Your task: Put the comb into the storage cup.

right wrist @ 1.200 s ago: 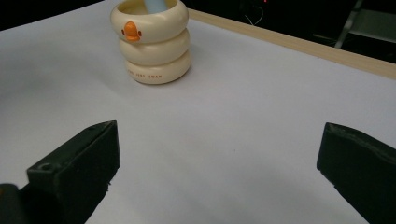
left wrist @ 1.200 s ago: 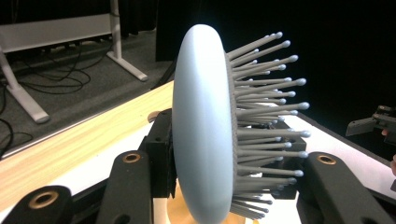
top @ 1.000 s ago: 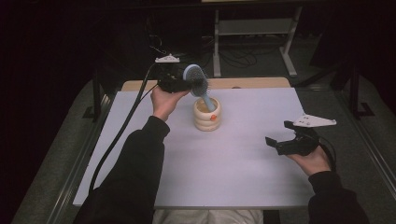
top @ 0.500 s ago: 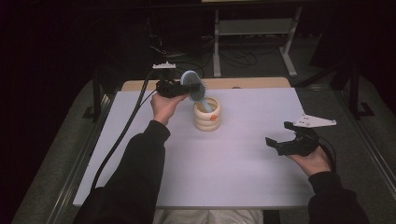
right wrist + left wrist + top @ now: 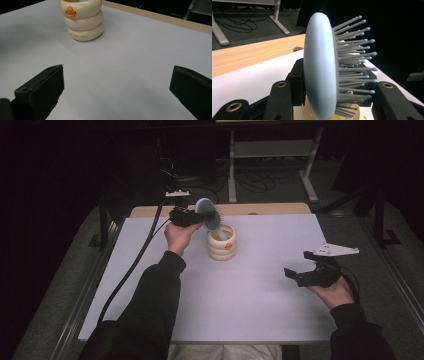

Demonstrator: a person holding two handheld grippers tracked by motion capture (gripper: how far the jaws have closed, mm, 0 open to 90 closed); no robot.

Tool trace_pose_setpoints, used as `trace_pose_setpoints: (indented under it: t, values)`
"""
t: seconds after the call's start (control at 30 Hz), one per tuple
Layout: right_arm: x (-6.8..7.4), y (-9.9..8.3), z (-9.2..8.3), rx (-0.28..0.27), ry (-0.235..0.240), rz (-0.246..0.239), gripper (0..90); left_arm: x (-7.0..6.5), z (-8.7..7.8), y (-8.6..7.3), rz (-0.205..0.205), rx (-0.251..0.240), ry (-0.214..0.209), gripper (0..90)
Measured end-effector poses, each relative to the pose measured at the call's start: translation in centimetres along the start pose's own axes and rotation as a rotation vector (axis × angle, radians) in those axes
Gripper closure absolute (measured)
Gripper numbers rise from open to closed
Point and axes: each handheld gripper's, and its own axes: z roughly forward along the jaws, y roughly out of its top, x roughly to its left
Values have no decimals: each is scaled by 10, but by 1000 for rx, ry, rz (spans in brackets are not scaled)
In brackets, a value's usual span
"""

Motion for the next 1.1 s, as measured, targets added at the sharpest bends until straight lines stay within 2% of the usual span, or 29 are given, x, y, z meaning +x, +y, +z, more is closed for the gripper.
trace_pose_setpoints:
  t: [0.17,0.3,0.4,0.47,0.53,0.57,0.63,0.73,0.8,0.9,0.97,1.03,1.1]
  values:
    - [0,-1,0,4,-3,2,0,6,-3,-2,-17,-2,-9,482]
    - [0,-1,1,5,-6,0,0,10,-10,-5,-2,-18,-23,430]
    - [0,-1,1,5,-6,-1,0,12,-17,-5,-2,-43,-30,348]
    - [0,-1,1,7,-7,-4,0,11,-21,-4,22,-53,-24,303]
    - [-1,-1,1,9,-7,-6,0,8,-26,-5,64,-71,12,243]
    - [-1,-1,1,11,-8,-5,0,7,-28,-4,70,-73,13,202]
    - [-1,-1,1,16,-12,-7,0,7,-30,-4,75,-62,17,109]
    - [0,-2,3,29,-14,-11,0,5,-34,-3,124,-37,64,0]
    - [0,-1,4,33,-12,-17,0,2,-40,-4,170,-53,90,0]
    - [1,-1,5,37,-12,-18,0,2,-47,-4,198,-46,77,0]
    - [1,-1,6,39,-13,-19,0,1,-52,-5,223,-40,89,0]
    - [2,-1,6,41,-14,-22,0,-1,-59,-7,256,-59,110,0]
    - [2,-1,6,43,-16,-23,0,-2,-66,-9,267,-72,105,0]
